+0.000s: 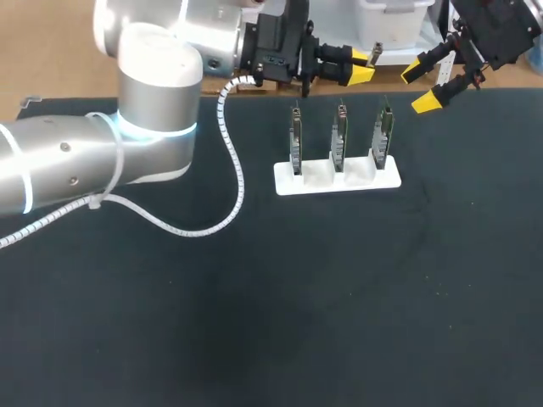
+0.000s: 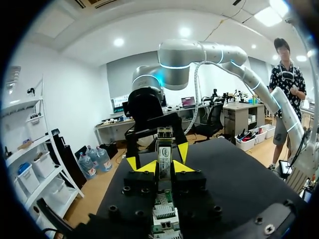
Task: Pick up the optical module with the left hand, and insert it into the network port with the right hand.
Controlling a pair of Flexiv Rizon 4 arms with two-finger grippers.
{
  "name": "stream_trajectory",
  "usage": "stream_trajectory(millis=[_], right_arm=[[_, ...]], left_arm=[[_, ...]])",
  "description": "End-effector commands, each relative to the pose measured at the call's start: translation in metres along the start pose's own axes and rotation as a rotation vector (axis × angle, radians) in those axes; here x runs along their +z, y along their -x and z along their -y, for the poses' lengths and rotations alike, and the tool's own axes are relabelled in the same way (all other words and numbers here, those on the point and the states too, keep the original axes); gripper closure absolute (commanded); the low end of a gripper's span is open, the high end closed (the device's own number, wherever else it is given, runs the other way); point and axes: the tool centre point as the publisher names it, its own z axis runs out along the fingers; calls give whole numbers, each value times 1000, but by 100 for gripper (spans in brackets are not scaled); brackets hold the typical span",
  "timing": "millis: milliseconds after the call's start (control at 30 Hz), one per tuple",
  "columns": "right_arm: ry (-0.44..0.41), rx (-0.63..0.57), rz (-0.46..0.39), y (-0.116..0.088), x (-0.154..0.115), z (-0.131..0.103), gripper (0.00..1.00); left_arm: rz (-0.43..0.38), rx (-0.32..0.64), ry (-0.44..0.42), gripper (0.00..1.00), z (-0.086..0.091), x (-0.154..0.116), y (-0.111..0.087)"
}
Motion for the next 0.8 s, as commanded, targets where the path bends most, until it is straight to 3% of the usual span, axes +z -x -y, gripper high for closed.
stream_trajectory(millis=[33, 567, 800], right_arm=[[-3, 0, 0, 0, 0, -1, 0], [-3, 0, 0, 0, 0, -1, 0], [-3, 0, 0, 0, 0, -1, 0]], left_arm=[[-8, 9, -14, 100, -5, 4, 1], [-4, -11, 2, 100, -3, 3, -1], [127, -53, 41, 100, 13, 12, -5]])
